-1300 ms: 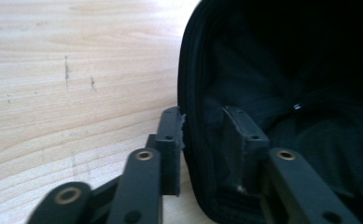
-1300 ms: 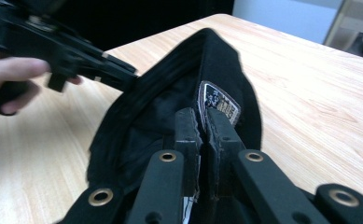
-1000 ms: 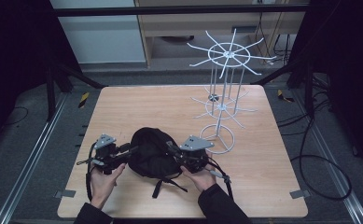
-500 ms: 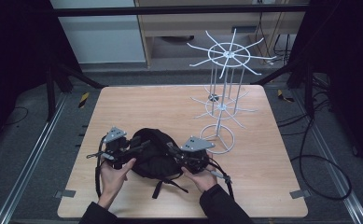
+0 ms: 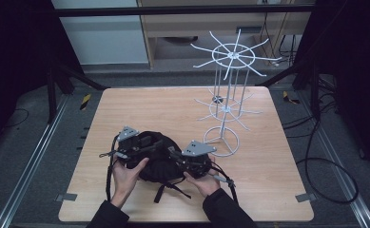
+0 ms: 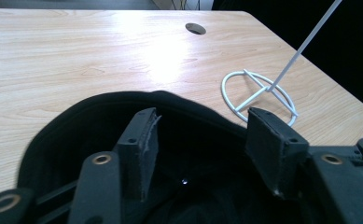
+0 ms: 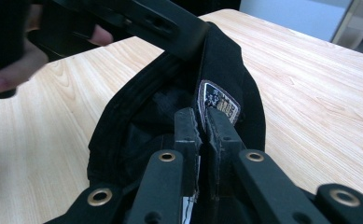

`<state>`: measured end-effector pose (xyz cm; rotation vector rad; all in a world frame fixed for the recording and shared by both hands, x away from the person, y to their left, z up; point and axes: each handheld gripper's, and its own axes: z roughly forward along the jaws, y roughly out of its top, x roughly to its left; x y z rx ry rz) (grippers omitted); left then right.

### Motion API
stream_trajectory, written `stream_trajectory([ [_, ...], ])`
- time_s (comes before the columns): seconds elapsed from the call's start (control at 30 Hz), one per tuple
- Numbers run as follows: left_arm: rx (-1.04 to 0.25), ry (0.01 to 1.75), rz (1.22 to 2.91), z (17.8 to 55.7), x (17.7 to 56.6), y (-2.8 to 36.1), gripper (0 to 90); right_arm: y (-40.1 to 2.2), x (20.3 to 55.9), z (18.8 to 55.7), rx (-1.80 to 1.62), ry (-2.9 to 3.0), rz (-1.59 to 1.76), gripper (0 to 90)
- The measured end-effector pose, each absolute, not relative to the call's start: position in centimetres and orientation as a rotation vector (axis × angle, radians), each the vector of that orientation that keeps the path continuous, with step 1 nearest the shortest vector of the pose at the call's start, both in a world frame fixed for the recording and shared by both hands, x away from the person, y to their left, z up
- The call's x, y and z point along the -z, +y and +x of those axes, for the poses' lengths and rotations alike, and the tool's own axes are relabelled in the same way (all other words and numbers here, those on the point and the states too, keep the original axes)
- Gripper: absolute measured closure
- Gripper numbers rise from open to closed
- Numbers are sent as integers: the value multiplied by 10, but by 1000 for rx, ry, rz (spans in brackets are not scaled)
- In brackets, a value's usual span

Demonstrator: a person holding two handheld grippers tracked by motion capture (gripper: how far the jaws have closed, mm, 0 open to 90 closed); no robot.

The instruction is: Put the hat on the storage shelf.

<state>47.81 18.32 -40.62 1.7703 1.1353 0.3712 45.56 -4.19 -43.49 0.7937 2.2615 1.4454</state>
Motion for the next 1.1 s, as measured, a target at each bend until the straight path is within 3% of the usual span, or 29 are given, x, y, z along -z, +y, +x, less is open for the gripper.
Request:
stream_trajectory([
  [0.7, -388, 1218, 1754, 484, 415, 175, 385, -32, 438, 452, -1464, 2305, 736, 843],
  [1.1, -403, 1233, 1733, 483, 419, 178, 517, -28, 440, 452, -1490, 2351, 720, 841],
])
